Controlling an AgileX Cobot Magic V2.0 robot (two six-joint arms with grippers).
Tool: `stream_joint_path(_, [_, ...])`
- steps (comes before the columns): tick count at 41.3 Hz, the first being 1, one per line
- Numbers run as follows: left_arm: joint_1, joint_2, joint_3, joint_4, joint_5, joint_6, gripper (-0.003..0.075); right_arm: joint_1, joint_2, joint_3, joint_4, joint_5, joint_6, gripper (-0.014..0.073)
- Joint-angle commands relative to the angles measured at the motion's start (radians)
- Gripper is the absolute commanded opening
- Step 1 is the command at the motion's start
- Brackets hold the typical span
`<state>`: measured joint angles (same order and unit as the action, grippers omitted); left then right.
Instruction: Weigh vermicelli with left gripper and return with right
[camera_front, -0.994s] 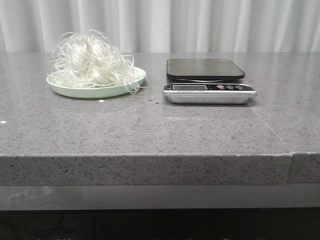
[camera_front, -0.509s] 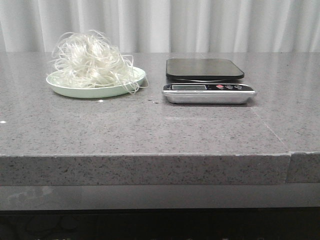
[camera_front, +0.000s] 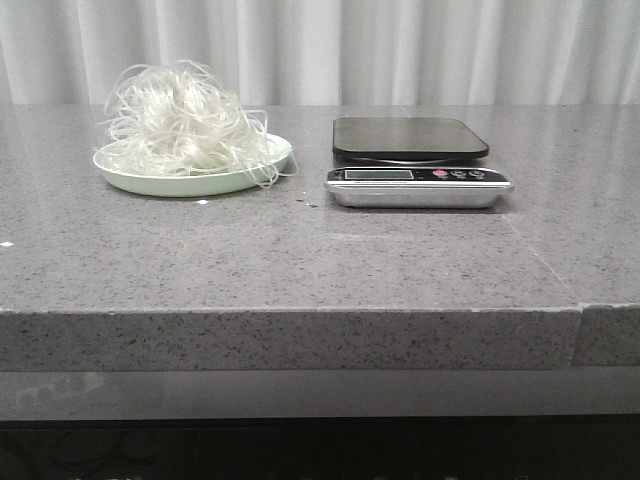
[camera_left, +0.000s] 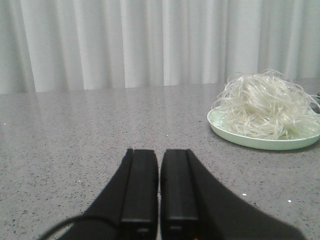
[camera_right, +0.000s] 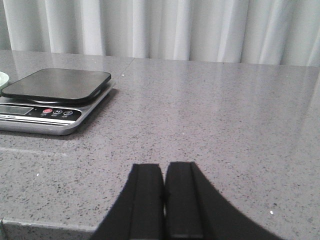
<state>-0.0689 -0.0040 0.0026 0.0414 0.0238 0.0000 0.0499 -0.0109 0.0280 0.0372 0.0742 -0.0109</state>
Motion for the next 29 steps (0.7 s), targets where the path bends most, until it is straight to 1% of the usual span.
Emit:
stream_joint_path(1, [-0.008,-0.02,0.006,-0.01,-0.075,0.0,0.0144,-0.008,-0.015,-0.008,-0.01,-0.091,0.0,0.016])
stream_joint_path(25, [-0.008,-0.02,0.006,-0.01,-0.075,0.0,0.0144,-0.008,-0.015,-0.008,-0.01,-0.092,0.0,0.016])
stream_joint_path(29, [-0.008,-0.02,0.006,-0.01,-0.075,0.0,0.0144,-0.027,-0.015,-0.008,-0.01,-0.089,0.0,0.016])
